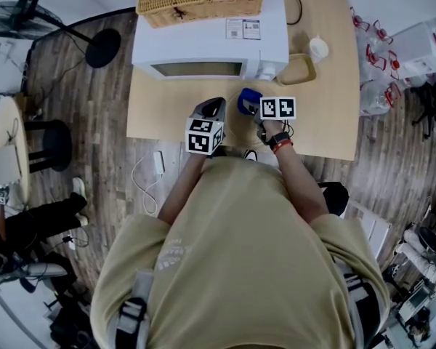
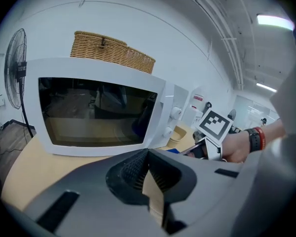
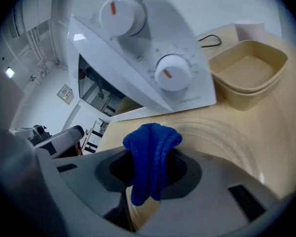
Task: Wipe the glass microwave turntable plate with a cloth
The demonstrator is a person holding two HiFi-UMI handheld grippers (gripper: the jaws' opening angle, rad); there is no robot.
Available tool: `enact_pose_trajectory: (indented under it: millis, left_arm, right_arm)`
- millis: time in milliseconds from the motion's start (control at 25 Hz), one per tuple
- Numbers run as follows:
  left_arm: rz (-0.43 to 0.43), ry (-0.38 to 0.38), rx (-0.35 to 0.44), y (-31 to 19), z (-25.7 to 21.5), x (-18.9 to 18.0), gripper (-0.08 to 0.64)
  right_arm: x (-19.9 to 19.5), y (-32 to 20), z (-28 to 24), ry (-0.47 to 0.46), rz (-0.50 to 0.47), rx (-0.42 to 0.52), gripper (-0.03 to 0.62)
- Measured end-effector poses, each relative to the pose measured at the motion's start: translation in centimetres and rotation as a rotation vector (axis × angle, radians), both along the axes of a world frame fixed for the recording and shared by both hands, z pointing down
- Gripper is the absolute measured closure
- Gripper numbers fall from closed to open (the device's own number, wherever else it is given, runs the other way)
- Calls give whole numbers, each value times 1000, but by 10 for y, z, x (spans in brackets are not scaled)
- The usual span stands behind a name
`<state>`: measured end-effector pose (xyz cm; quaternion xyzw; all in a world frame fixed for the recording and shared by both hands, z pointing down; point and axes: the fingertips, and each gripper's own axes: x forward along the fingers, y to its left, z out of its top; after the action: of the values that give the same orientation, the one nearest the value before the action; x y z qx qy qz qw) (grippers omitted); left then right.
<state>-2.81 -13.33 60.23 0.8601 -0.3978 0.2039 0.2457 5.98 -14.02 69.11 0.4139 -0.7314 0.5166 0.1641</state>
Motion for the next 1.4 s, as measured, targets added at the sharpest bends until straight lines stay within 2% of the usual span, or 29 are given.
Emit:
enact_pose_trajectory:
  millis: [240, 520, 920, 1400]
  left_arm:
    - [-66, 1, 3, -3, 0, -25, 543]
    - [-102, -3, -7, 1, 1, -43, 543]
    - [-94, -3, -25, 5, 9, -41, 543]
    - [-71, -11, -18, 6, 5, -34, 543]
  right_arm:
    - [-56, -3, 4, -9, -139, 4, 461]
    - [-84, 6, 17, 16, -227, -16, 460]
    - [-87, 5, 25, 69, -249, -10, 460]
    - [-71, 9, 25, 56, -204, -24, 460]
